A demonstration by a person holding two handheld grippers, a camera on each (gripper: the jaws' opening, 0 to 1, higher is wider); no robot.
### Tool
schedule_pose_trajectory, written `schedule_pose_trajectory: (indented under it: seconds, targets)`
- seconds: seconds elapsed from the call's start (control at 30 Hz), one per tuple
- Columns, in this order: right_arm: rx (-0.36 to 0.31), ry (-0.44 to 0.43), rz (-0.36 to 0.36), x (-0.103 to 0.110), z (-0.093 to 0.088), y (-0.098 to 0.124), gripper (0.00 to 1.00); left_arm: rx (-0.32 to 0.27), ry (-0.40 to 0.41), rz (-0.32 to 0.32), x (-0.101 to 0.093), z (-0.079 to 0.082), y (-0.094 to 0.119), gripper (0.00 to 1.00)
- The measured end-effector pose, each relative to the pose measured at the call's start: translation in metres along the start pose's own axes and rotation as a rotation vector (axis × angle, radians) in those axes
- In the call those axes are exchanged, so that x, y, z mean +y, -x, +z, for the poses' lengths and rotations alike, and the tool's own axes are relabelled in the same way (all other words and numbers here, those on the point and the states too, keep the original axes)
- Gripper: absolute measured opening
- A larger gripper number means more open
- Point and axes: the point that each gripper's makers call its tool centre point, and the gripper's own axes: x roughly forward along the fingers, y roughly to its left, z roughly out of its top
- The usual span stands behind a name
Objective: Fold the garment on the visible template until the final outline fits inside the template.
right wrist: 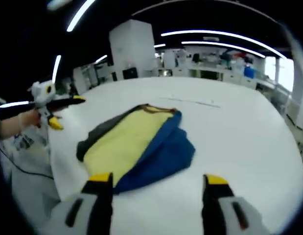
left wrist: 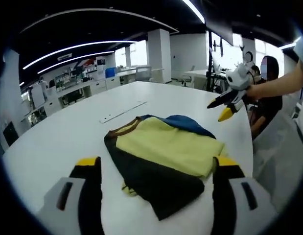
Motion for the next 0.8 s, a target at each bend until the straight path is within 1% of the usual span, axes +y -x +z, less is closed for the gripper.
schedule_pose_trajectory:
  seconds: [0.03,0.07,0.1,0.13,0.17,0.2,0.23,0.27,0.33,0.37,0.4,0.43,0.5,0.53,0.6,0.67,0.8]
  targets:
    - [0.002,-0.046,0.01,0.003,-0.002,-0.002,0.72,-0.002,0.006,0.002,0.001,-0.001,0.001,0.91]
    - [0.011,-0.08,0.023,0.006,-0.006,-0.003,0.67,-0.003,0.008,0.002,0.0,-0.002,0.001,0.91]
    - [0.012,-0.107,0.042,0.009,-0.008,-0.005,0.6,-0.004,0.009,0.0,-0.003,-0.003,0.001,0.91]
    - [0.01,-0.135,0.047,0.01,-0.01,-0.007,0.57,-0.003,0.01,0.0,-0.004,-0.003,0.001,0.91]
    - [0.014,-0.159,0.056,0.011,-0.012,-0.008,0.55,-0.002,0.012,0.0,-0.004,-0.005,0.002,0.91]
    - [0.013,-0.193,0.073,0.013,-0.014,-0.011,0.56,-0.003,0.014,0.0,-0.004,-0.006,0.002,0.91]
    - [0.019,-0.207,0.076,0.014,-0.015,-0.012,0.56,-0.006,0.02,0.003,-0.004,-0.004,0.003,0.91]
    - [0.042,-0.232,0.093,0.018,-0.021,-0.014,0.55,-0.008,0.022,0.003,-0.004,-0.004,0.003,0.91]
    - [0.063,-0.243,0.101,0.021,-0.027,-0.017,0.49,-0.016,0.031,0.008,-0.003,-0.005,0.004,0.91]
    - [0.074,-0.252,0.101,0.022,-0.031,-0.019,0.45,-0.019,0.035,0.01,-0.006,-0.004,0.004,0.91]
    - [0.08,-0.272,0.108,0.022,-0.033,-0.022,0.4,-0.02,0.036,0.012,-0.007,-0.005,0.005,0.91]
    - [0.095,-0.324,0.119,0.024,-0.037,-0.024,0.37,-0.018,0.032,0.017,-0.007,-0.005,0.004,0.9]
    - [0.091,-0.389,0.132,0.026,-0.038,-0.029,0.33,-0.024,0.038,0.022,-0.007,-0.007,0.006,0.9]
    - [0.096,-0.394,0.136,0.033,-0.039,-0.026,0.31,-0.033,0.056,0.021,-0.008,-0.008,0.007,0.9]
    - [0.104,-0.401,0.14,0.034,-0.043,-0.03,0.25,-0.035,0.06,0.025,-0.012,-0.009,0.009,0.9]
    - [0.117,-0.431,0.15,0.035,-0.046,-0.032,0.21,-0.037,0.069,0.027,-0.015,-0.01,0.01,0.9]
    - [0.103,-0.519,0.168,0.036,-0.044,-0.036,0.12,-0.044,0.089,0.033,-0.016,-0.011,0.013,0.9]
